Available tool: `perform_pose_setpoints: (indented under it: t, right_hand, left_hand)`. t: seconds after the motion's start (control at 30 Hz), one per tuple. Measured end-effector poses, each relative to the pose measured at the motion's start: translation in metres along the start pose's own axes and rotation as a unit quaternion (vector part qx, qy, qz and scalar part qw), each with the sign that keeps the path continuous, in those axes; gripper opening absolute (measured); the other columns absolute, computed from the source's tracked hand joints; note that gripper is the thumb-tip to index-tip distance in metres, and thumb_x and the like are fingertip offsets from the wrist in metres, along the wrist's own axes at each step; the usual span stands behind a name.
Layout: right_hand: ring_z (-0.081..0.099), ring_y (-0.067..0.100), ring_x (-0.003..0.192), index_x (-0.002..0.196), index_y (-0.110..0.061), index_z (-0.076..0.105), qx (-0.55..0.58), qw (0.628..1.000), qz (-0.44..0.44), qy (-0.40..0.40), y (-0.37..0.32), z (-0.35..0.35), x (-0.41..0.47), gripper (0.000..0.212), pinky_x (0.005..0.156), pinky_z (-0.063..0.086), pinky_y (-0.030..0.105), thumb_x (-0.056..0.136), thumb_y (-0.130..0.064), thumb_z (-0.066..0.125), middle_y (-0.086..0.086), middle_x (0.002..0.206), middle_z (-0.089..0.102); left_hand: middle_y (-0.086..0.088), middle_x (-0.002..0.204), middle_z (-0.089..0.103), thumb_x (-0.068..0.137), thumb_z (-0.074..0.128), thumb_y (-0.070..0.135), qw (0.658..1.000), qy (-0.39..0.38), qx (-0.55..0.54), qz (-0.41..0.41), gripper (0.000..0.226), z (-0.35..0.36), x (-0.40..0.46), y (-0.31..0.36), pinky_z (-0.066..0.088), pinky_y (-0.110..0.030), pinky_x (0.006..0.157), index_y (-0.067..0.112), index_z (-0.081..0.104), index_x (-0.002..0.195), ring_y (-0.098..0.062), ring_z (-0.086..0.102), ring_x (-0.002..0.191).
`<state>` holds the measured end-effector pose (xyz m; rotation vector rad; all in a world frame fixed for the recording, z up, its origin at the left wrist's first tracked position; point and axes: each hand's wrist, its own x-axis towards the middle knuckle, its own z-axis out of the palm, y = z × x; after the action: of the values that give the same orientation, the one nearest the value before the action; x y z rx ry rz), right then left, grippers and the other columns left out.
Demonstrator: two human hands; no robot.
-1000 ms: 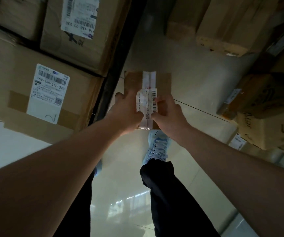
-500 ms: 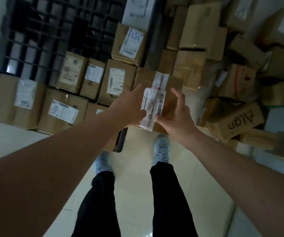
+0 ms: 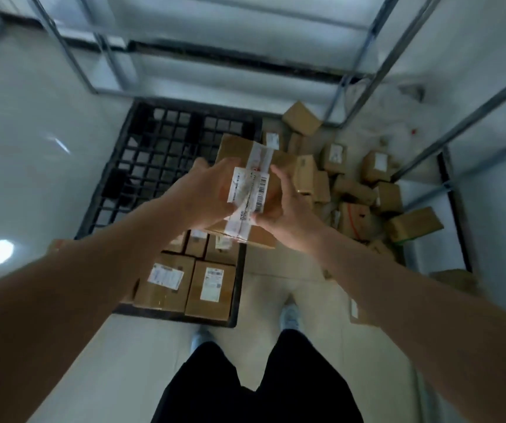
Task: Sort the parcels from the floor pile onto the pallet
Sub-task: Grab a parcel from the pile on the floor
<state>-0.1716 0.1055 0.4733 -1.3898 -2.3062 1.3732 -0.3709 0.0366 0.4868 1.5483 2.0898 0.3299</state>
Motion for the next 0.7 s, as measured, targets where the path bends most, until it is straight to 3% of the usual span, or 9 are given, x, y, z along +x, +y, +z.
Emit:
perform_pose_setpoints:
  t: [0.1,0.17,0.27,0.33,0.4,0.5,0.6,0.7]
  right_hand:
    - [0.061,0.022,0.119,0.157,-0.043,0.015,-0.021,0.997,-0.056,0.049,-0.049,-0.027,-0.024,0.1,0.09,0.053,0.031,0.087,-0.027,0.084,0.007,0.143,0.057]
    - [0.059,0.014,0.111,0.156,-0.041,0.019,-0.036,0.992,-0.099,0.074,-0.074,-0.045,-0.038,0.097,0.084,0.052,0.025,0.087,-0.026,0.085,0.003,0.14,0.056]
    - [0.056,0.008,0.111,0.157,-0.04,0.019,-0.041,0.986,-0.146,0.075,-0.104,-0.065,-0.055,0.096,0.085,0.052,0.023,0.087,-0.026,0.084,-0.005,0.138,0.051]
    - [0.056,0.021,0.126,0.158,-0.038,0.018,-0.036,0.983,-0.168,0.061,-0.117,-0.075,-0.061,0.098,0.099,0.057,0.04,0.087,-0.025,0.085,0.003,0.144,0.052]
    - [0.055,0.024,0.129,0.158,-0.039,0.018,-0.043,0.98,-0.186,0.055,-0.129,-0.082,-0.067,0.099,0.103,0.056,0.049,0.086,-0.027,0.085,0.007,0.142,0.052]
    - [0.053,0.019,0.129,0.158,-0.039,0.02,-0.042,0.976,-0.208,0.049,-0.14,-0.086,-0.074,0.099,0.105,0.055,0.049,0.085,-0.029,0.086,0.004,0.143,0.053]
    - [0.048,0.025,0.138,0.158,-0.044,0.014,-0.046,0.977,-0.209,0.024,-0.149,-0.083,-0.076,0.104,0.111,0.049,0.053,0.084,-0.035,0.086,0.005,0.15,0.047]
    - [0.048,0.016,0.133,0.159,-0.042,0.014,-0.046,0.977,-0.208,0.013,-0.157,-0.068,-0.073,0.106,0.108,0.05,0.041,0.083,-0.034,0.088,0.001,0.15,0.048]
  left_hand:
    - [-0.011,0.144,0.051,0.086,0.079,0.041,0.999,0.036,0.022,0.027,0.097,-0.048,-0.028,0.017,0.05,-0.033,0.086,0.04,0.014,0.158,-0.028,0.059,0.114]
    - [-0.013,0.145,0.047,0.084,0.08,0.043,0.997,0.07,0.006,0.029,0.098,-0.076,-0.049,0.032,0.052,-0.039,0.095,0.04,0.016,0.159,-0.032,0.056,0.121]
    - [-0.014,0.143,0.043,0.081,0.082,0.045,0.992,0.124,0.002,0.028,0.098,-0.104,-0.078,0.052,0.054,-0.045,0.095,0.04,0.021,0.158,-0.034,0.052,0.125]
    - [-0.013,0.142,0.042,0.079,0.084,0.047,0.988,0.153,0.007,0.024,0.1,-0.119,-0.091,0.059,0.055,-0.046,0.094,0.043,0.021,0.157,-0.032,0.053,0.123]
    - [-0.01,0.141,0.041,0.078,0.084,0.05,0.984,0.178,0.003,0.013,0.101,-0.132,-0.103,0.064,0.054,-0.04,0.089,0.049,0.019,0.155,-0.03,0.054,0.119]
    - [-0.008,0.135,0.042,0.077,0.084,0.051,0.983,0.184,0.006,0.0,0.101,-0.145,-0.116,0.066,0.05,-0.034,0.083,0.051,0.018,0.153,-0.026,0.053,0.112]
    - [-0.007,0.133,0.043,0.076,0.085,0.049,0.98,0.2,0.006,-0.01,0.101,-0.149,-0.127,0.059,0.047,-0.032,0.08,0.049,0.02,0.154,-0.019,0.049,0.105]
    - [-0.008,0.135,0.041,0.077,0.084,0.05,0.98,0.199,0.011,-0.008,0.1,-0.146,-0.133,0.042,0.046,-0.031,0.08,0.049,0.019,0.154,-0.023,0.052,0.108]
